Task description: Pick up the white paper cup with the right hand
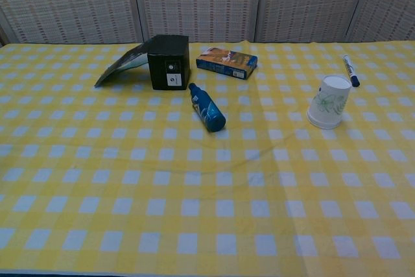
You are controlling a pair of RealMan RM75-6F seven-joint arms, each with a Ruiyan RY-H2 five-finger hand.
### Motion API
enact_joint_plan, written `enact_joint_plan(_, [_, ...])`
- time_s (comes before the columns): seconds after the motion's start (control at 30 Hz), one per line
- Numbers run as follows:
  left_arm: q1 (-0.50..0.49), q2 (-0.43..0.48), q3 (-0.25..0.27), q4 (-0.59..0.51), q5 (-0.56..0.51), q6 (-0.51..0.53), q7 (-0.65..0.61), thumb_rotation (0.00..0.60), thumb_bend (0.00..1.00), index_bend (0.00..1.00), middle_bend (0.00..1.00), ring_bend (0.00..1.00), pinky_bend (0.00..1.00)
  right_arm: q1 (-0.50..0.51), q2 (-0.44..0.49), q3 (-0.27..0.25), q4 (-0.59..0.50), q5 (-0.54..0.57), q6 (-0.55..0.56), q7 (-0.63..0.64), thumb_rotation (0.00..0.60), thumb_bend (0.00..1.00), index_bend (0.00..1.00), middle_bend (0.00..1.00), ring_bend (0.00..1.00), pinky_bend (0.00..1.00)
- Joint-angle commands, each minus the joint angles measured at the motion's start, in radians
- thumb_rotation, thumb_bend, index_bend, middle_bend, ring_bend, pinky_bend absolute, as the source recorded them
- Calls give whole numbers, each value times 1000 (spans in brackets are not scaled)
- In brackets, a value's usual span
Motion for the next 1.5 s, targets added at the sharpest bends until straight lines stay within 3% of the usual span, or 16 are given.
enact_joint_plan(0.03, [-5, -2, -2, 1, -4, -7, -1, 600, 317, 0, 0, 0, 229, -3, 0, -1, 2, 2, 1, -4, 600, 153, 0, 0, 0, 0])
enact_joint_plan(0.33, [-9, -5, -5, 2, 14, -2, -6, 600, 317, 0, 0, 0, 229, 4, 17, -1, -37, -21, 9, 7, 600, 153, 0, 0, 0, 0])
enact_joint_plan(0.47, [-12, -5, -7, 3, 16, -3, -15, 600, 318, 0, 0, 0, 229, 59, 64, 25, -119, 0, -68, -42, 600, 152, 0, 0, 0, 0])
enact_joint_plan(0.7, [-7, -1, -13, 4, 4, 9, -13, 600, 317, 0, 0, 0, 229, 240, 208, 163, -302, 280, -356, -143, 600, 153, 0, 0, 0, 0])
enact_joint_plan(0.83, [-4, -1, -13, 4, -8, 8, -8, 600, 317, 0, 0, 0, 229, 363, 223, 236, -291, 477, -483, -248, 600, 169, 14, 0, 0, 0])
enact_joint_plan(0.93, [-3, -2, -14, 2, -11, 9, -4, 600, 318, 0, 0, 0, 229, 445, 203, 263, -274, 612, -557, -315, 600, 180, 64, 0, 0, 0])
enact_joint_plan(1.23, [-5, 0, -20, 4, -23, 7, -10, 600, 317, 0, 0, 0, 229, 630, 137, 267, -177, 858, -755, -331, 600, 186, 165, 0, 0, 0])
enact_joint_plan(1.5, [-2, 4, -21, 2, -22, 14, -16, 600, 317, 0, 0, 0, 229, 698, 91, 232, -117, 928, -785, -325, 600, 186, 169, 0, 0, 0])
